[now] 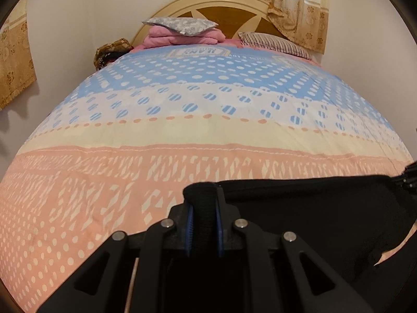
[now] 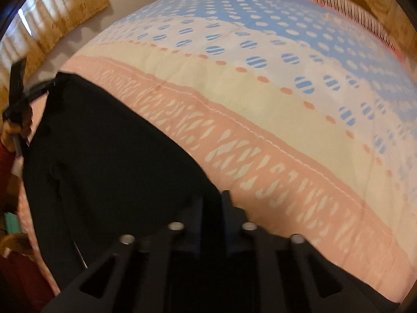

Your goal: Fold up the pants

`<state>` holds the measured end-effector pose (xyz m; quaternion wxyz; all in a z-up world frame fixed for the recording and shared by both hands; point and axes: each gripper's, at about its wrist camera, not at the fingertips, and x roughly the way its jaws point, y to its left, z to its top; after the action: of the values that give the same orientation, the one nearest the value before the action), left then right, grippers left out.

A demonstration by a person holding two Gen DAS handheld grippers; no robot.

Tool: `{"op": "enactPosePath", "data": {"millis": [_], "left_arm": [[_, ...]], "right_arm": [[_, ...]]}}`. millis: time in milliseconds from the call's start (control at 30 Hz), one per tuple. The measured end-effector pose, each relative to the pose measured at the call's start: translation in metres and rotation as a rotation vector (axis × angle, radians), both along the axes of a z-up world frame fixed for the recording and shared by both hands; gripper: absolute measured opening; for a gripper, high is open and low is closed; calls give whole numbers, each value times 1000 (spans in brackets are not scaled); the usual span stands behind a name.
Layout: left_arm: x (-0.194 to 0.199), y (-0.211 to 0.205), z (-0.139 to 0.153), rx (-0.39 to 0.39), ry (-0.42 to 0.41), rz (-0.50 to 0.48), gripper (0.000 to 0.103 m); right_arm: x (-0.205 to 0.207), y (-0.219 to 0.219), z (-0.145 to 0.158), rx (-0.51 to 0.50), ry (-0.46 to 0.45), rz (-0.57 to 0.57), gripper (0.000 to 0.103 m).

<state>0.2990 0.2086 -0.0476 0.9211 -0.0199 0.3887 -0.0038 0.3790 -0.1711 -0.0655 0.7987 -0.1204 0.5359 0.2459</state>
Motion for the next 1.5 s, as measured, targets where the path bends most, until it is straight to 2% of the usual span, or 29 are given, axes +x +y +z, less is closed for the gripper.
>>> {"op": "enactPosePath", "data": {"millis": [67, 133, 300, 400, 500, 600, 733, 800, 900, 967, 1067, 1167, 1300, 1367, 1433, 1500], "left_arm": [[-4, -1, 9, 1, -20, 2, 15], [-15, -1, 21, 7, -54, 0, 16], [-51, 8, 52, -4, -144, -2, 17], [-80, 14, 63, -27, -192, -2, 19], [-116, 20, 62, -50, -239, -2, 23], [-145, 24, 50, -43, -249, 5, 25], [-167, 31, 22, -49, -203, 24, 25], [-178, 31, 5, -57, -178, 31, 29], [-190, 27, -14, -1, -159, 44, 37], [-195, 30, -24, 5, -145, 60, 49], [-206, 39, -27, 8, -146, 85, 67], [-215, 46, -29, 32, -131, 79, 77], [-224, 56, -36, 124, -100, 118, 80], [-224, 65, -37, 154, -82, 176, 80], [-224, 77, -37, 172, -56, 218, 80], [-227, 89, -32, 157, -60, 271, 80]], "right_arm": [[-11, 4, 9, -38, -45, -20, 5], [-23, 4, 25, -31, -97, -66, 5], [-84, -4, 83, 66, -250, -134, 5], [-126, 1, 101, 102, -313, -123, 5], [-171, 9, 107, 143, -356, -124, 5], [-212, 17, 97, 154, -377, -118, 5], [-251, 28, 58, 141, -345, -107, 5], [-262, 33, 38, 122, -317, -113, 5], [-273, 38, 8, 89, -289, -124, 5], [-278, 40, -1, 73, -284, -132, 5], [-282, 40, -7, 78, -277, -141, 5], [-289, 42, -7, 62, -280, -130, 5], [-295, 45, -7, 41, -279, -109, 5], [-297, 47, -9, 29, -275, -99, 5], [-299, 49, -11, -1, -272, -78, 5], [-302, 50, -12, -27, -266, -55, 5]]}}
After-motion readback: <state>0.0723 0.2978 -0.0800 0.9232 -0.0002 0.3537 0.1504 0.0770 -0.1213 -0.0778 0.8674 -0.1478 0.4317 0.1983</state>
